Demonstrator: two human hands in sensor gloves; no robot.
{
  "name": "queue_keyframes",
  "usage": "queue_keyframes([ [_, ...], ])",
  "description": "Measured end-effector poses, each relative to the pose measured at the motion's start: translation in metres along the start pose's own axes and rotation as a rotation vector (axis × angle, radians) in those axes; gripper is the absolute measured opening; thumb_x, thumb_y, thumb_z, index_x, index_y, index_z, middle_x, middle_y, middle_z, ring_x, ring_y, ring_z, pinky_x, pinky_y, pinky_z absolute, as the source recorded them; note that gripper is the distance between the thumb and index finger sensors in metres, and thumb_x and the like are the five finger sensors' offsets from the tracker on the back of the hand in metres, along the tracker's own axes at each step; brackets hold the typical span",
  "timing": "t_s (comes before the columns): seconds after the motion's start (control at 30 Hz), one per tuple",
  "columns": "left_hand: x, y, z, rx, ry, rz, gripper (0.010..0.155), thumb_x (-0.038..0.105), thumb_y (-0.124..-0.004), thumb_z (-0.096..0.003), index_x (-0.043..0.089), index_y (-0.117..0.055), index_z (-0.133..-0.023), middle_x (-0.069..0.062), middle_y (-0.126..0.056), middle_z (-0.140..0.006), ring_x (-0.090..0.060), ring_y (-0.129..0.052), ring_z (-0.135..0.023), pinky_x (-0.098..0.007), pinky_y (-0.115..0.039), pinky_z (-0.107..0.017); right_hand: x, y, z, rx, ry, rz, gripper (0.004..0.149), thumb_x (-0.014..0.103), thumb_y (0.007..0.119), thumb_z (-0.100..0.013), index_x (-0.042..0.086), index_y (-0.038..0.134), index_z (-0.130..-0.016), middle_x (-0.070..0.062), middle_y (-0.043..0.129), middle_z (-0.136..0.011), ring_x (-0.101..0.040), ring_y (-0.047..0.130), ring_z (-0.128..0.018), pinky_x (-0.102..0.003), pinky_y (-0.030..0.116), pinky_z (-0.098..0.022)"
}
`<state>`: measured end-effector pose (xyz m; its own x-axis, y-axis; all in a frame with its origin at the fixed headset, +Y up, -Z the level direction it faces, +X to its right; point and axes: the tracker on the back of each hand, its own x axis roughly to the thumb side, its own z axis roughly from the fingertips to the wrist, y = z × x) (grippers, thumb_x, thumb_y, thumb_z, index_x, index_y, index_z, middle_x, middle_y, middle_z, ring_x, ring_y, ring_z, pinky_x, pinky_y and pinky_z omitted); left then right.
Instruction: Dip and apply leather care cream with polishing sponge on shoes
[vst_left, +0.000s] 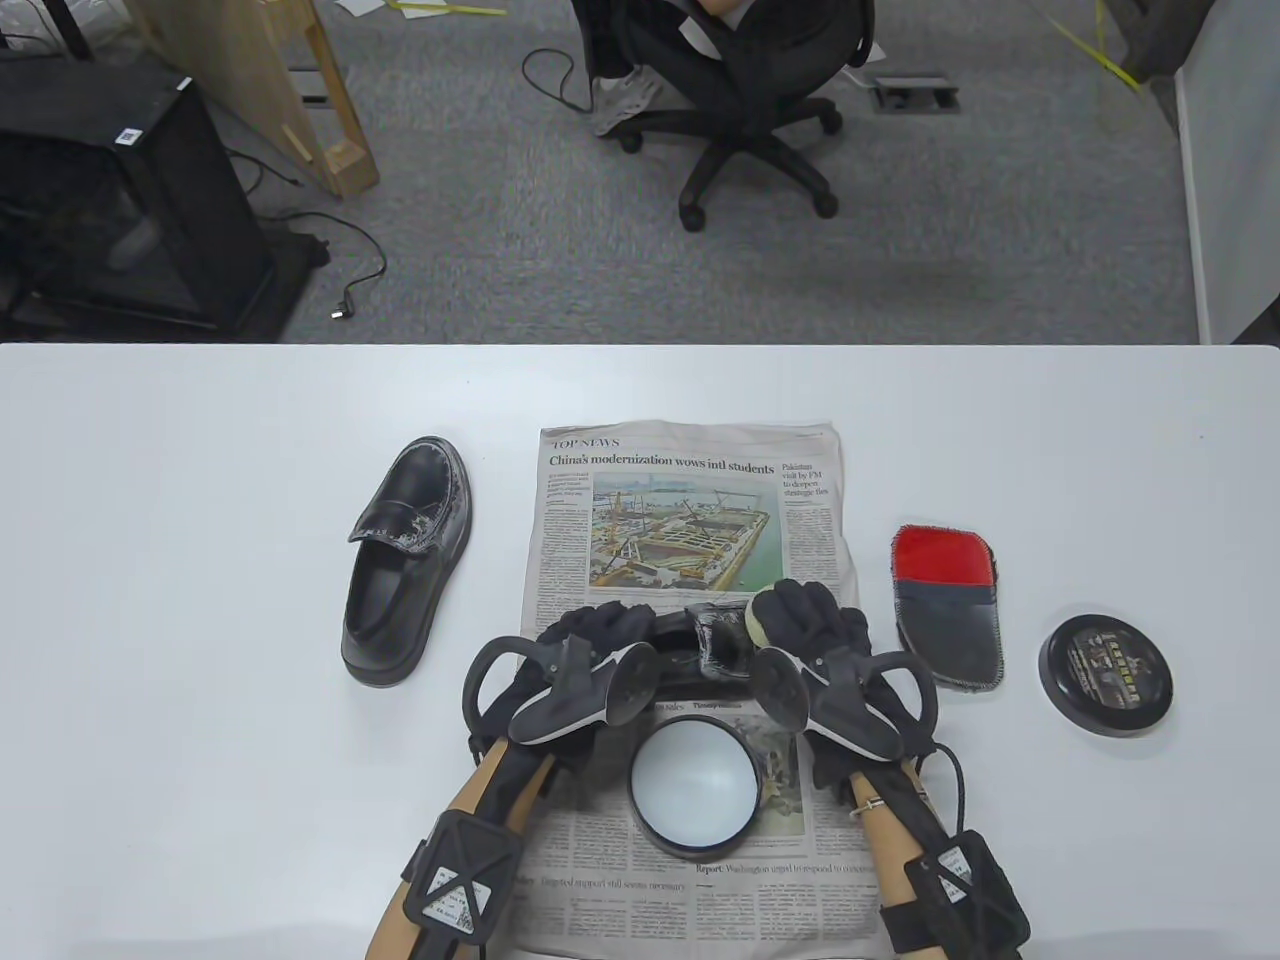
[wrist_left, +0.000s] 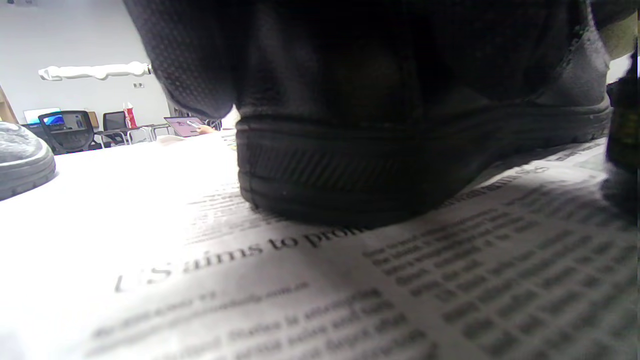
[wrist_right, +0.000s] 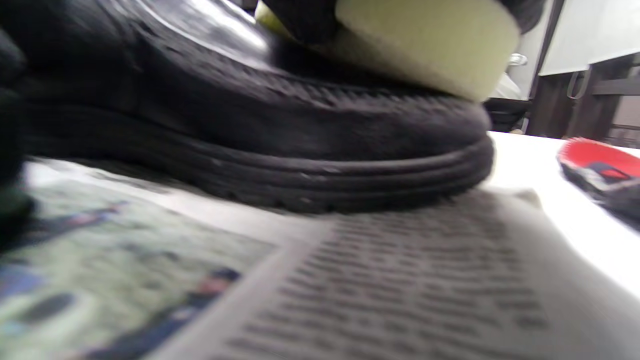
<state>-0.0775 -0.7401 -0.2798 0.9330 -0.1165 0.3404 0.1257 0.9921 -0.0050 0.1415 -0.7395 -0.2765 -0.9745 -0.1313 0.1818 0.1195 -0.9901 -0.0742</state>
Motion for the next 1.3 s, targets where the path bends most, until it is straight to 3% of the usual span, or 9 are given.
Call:
queue_keyframes([
  [0.17,0.002,0.001,0.0,0.007,0.026,-0.029,0.079,0.063,-0.079,-0.0396,0.029,-0.061,-0.109,-0.002,-0.08,-0.11,-0.025,-0.086,-0.094,-0.042,-0.083,-0.067,-0.008,-0.003,0.008,-0.004,0.016,0.133,0.052,0.028,0.064,-0.06,0.026,0.046,-0.109,-0.008,0.055,-0.116,-0.036,0.067,-0.104,-0.043,0.072,-0.071],
  [0.33,0.003,0.002,0.0,0.011,0.031,-0.047,0.079,0.063,-0.078,-0.0401,0.028,-0.062,-0.109,-0.003,-0.081,-0.109,-0.026,-0.088,-0.093,-0.042,-0.084,-0.066,-0.007,-0.008,0.023,-0.037,-0.004,0.232,0.051,0.025,0.067,-0.059,0.022,0.054,-0.108,-0.013,0.068,-0.11,-0.034,0.085,-0.091,-0.036,0.083,-0.064],
  [0.43,0.003,0.001,0.0,0.015,0.029,-0.04,0.08,0.063,-0.079,-0.0397,0.028,-0.062,-0.109,-0.003,-0.081,-0.109,-0.026,-0.087,-0.093,-0.043,-0.083,-0.067,0.006,-0.012,0.032,-0.137,-0.068,0.296,0.049,0.025,0.068,-0.058,0.023,0.058,-0.106,-0.011,0.075,-0.106,-0.03,0.092,-0.085,-0.032,0.087,-0.062],
  [0.53,0.002,0.0,0.0,0.022,0.023,-0.043,0.08,0.063,-0.078,-0.0397,0.027,-0.063,-0.109,-0.003,-0.082,-0.108,-0.026,-0.087,-0.093,-0.043,-0.082,-0.068,0.014,-0.015,0.029,-0.206,-0.086,0.225,0.048,0.025,0.069,-0.057,0.025,0.06,-0.105,-0.007,0.076,-0.105,-0.029,0.089,-0.088,-0.035,0.083,-0.064],
  [0.67,0.002,0.0,0.0,0.027,0.021,-0.05,0.08,0.064,-0.078,-0.0394,0.026,-0.064,-0.108,-0.004,-0.083,-0.106,-0.026,-0.089,-0.091,-0.042,-0.082,-0.067,0.009,-0.012,0.013,-0.161,-0.031,0.157,0.049,0.027,0.068,-0.058,0.025,0.057,-0.106,-0.007,0.073,-0.107,-0.029,0.086,-0.091,-0.034,0.082,-0.064],
  [0.8,0.003,0.0,0.0,0.038,0.028,-0.062,0.08,0.064,-0.078,-0.0394,0.026,-0.065,-0.108,-0.004,-0.084,-0.105,-0.026,-0.09,-0.089,-0.042,-0.083,-0.065,-0.005,-0.002,0.004,-0.095,0.044,0.238,0.051,0.029,0.067,-0.058,0.024,0.054,-0.107,-0.008,0.069,-0.108,-0.029,0.084,-0.092,-0.038,0.079,-0.064],
  [1.03,0.003,0.0,0.0,0.036,0.033,-0.053,0.079,0.064,-0.079,-0.0385,0.027,-0.065,-0.107,-0.003,-0.085,-0.105,-0.025,-0.09,-0.089,-0.041,-0.085,-0.063,-0.026,-0.008,0.019,0.079,0.05,0.182,0.052,0.027,0.069,-0.058,0.013,0.055,-0.107,-0.017,0.074,-0.103,-0.033,0.091,-0.085,-0.038,0.084,-0.06],
  [1.17,0.002,0.0,-0.001,0.025,0.021,-0.04,0.077,0.063,-0.08,-0.0377,0.029,-0.067,-0.106,-0.002,-0.085,-0.105,-0.025,-0.09,-0.09,-0.041,-0.084,-0.064,-0.008,-0.02,0.027,0.044,-0.03,0.189,0.051,0.027,0.068,-0.059,0.02,0.056,-0.108,-0.012,0.07,-0.108,-0.034,0.085,-0.092,-0.041,0.079,-0.066],
  [1.3,0.002,0.0,-0.001,0.019,0.008,-0.037,0.076,0.063,-0.08,-0.0373,0.031,-0.067,-0.105,-0.001,-0.084,-0.106,-0.025,-0.089,-0.091,-0.042,-0.084,-0.065,0.013,-0.024,0.015,-0.046,-0.095,0.06,0.051,0.026,0.066,-0.059,0.024,0.054,-0.108,-0.009,0.065,-0.112,-0.033,0.076,-0.099,-0.044,0.074,-0.07],
])
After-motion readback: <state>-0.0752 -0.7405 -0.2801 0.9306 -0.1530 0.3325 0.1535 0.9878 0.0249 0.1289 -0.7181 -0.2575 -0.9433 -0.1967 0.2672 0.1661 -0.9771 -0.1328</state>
